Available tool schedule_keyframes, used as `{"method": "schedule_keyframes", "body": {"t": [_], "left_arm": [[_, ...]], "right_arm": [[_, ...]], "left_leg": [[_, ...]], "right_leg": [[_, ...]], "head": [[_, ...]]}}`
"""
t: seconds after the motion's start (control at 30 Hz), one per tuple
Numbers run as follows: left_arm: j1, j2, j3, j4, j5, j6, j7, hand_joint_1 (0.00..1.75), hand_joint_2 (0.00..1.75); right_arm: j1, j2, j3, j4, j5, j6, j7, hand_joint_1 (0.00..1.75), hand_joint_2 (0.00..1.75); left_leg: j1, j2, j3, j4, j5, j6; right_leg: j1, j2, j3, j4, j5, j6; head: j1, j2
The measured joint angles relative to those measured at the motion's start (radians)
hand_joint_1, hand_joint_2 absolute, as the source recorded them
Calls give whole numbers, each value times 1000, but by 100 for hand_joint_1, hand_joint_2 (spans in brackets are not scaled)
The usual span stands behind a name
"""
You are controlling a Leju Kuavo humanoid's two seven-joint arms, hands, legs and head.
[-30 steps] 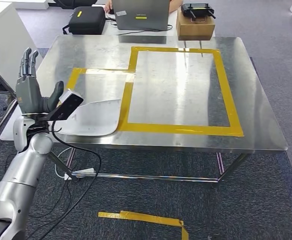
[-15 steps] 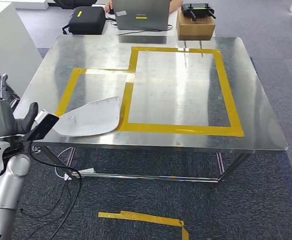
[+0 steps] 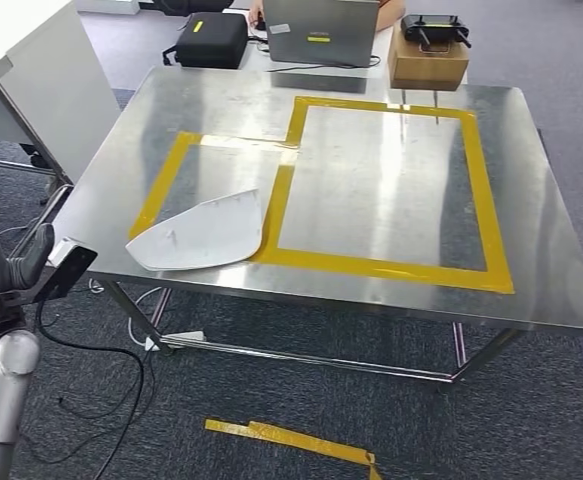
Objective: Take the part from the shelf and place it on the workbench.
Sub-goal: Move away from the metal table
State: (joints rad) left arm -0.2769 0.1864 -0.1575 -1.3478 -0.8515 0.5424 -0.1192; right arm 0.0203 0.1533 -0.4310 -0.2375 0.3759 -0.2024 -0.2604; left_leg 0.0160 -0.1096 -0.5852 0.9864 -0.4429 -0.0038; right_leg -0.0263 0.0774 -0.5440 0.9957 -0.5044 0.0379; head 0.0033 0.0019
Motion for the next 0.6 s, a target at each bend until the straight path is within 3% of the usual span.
{"method": "schedule_keyframes", "body": {"t": [0.07, 0.1, 0.17, 0.23, 0.3, 0.33, 0.4, 0.43, 0.5, 0.53, 0.6], "left_arm": [[6, 2, 3, -3, -4, -4, 3, 0, 0], [10, 4, 5, -4, -6, -5, 4, 0, 0], [12, 8, 11, -7, -8, -6, 5, 0, 0], [12, 9, 13, -8, -9, -7, 5, 0, 0], [18, 8, 13, -8, -11, -9, 6, 0, 0], [21, 8, 14, -8, -13, -10, 7, 0, 0], [22, 8, 15, -8, -15, -10, 11, 0, 0], [22, 9, 16, -8, -16, -10, 14, 0, 0], [20, 9, 18, -8, -17, -10, 18, 0, 0], [21, 9, 19, -8, -17, -11, 19, 0, 0], [26, 9, 21, -8, -17, -11, 20, 0, 0]], "right_arm": [[2, 0, 0, -2, 0, -3, 0, 0, 0], [2, 0, 0, -3, 1, -4, 1, 0, 0], [2, 1, 0, -7, 1, -6, 0, 0, 0], [5, 2, 0, -9, 1, -7, 0, 0, 0], [9, 1, 0, -10, 1, -9, 0, 0, 0], [10, 1, 0, -11, 1, -10, 1, 0, 0], [11, 2, 0, -14, 1, -10, 1, 0, 0], [11, 2, 0, -16, 0, -10, 2, 0, 0], [11, 3, 0, -19, 0, -10, 2, 0, 0], [11, 3, 0, -21, 0, -10, 3, 0, 0], [11, 3, 0, -24, 0, -10, 3, 0, 0]], "left_leg": [[4, -23, -7, 0, 5, -14], [4, -20, -10, 3, 3, -19], [1, 26, -34, 52, -29, -27], [0, 84, -96, 179, -93, -32], [1, 101, -147, 284, -126, -34], [1, 103, -148, 288, -115, -33], [-1, 122, -93, 186, -51, -26], [-7, 148, -56, 119, -26, -21], [-16, 189, -10, 30, -6, -11], [-21, 194, -8, 20, -11, -8], [-19, 169, -11, 16, -9, 2]], "right_leg": [[3, -17, 3, 2, -1, -12], [3, -28, 4, 1, 0, -19], [1, -53, 6, -3, 2, -33], [5, -81, 7, -4, 0, -42], [8, -110, 7, -3, -3, -45], [10, -124, 9, -3, -5, -45], [12, -149, 15, -3, -10, -43], [15, -160, 19, -3, -14, -40], [22, -181, 25, -1, -21, -32], [25, -192, 27, -2, -24, -28], [26, -204, 30, -1, -32, -18]], "head": [[0, 0], [-1, 0], [-8, 0], [-16, 0], [-16, 0], [-16, 0], [-16, 0], [-16, 0], [-16, 0], [-16, 0], [-15, 0]]}}
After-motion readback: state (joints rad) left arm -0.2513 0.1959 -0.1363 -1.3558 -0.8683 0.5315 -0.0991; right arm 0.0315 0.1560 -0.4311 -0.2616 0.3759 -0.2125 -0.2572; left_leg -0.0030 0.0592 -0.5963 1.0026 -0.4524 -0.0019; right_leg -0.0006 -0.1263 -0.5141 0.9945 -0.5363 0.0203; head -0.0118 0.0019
